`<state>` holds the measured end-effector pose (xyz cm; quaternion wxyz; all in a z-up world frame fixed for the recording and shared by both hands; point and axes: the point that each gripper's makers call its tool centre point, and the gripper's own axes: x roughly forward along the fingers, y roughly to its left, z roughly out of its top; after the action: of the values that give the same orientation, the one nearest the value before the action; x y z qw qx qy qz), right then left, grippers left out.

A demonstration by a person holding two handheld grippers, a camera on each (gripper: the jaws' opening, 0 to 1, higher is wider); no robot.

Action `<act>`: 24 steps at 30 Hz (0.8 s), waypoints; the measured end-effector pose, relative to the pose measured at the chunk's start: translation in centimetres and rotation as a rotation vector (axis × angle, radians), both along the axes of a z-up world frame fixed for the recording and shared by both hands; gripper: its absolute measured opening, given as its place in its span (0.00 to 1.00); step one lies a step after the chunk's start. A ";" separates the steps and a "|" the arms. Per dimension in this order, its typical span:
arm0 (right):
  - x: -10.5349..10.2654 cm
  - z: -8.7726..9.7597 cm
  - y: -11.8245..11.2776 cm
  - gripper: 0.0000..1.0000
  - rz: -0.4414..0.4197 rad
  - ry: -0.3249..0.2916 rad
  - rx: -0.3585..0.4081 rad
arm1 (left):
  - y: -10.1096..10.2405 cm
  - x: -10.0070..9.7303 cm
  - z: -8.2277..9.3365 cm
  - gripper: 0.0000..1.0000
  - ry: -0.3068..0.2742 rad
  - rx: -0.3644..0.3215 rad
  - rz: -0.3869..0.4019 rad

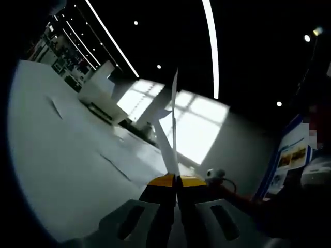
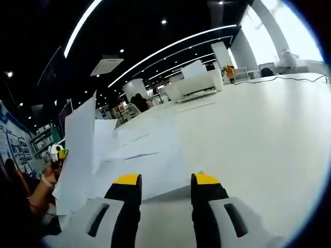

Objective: Organize the stack of printing papers by aligning and flattening the scattered papers on the table

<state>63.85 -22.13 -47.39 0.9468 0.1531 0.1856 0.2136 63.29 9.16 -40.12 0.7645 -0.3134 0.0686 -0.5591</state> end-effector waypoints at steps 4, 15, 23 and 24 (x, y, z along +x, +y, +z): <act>0.3 0.0 0.3 0.31 -0.004 0.006 0.008 | 0.1 0.2 0.0 0.06 -0.001 0.001 0.001; 1.4 -0.6 0.9 0.09 0.006 0.032 -0.013 | 0.3 0.4 -0.1 0.06 0.000 0.003 0.003; 1.1 -0.6 0.7 0.00 0.002 0.043 0.006 | 0.3 0.4 -0.1 0.06 0.000 0.003 0.003; 1.1 -0.5 0.7 0.00 0.003 0.041 0.008 | 0.3 0.4 -0.1 0.06 0.000 0.003 0.002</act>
<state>64.93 -21.42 -47.88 0.9418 0.1612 0.2045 0.2126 63.65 9.49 -40.21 0.7655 -0.3124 0.0691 -0.5583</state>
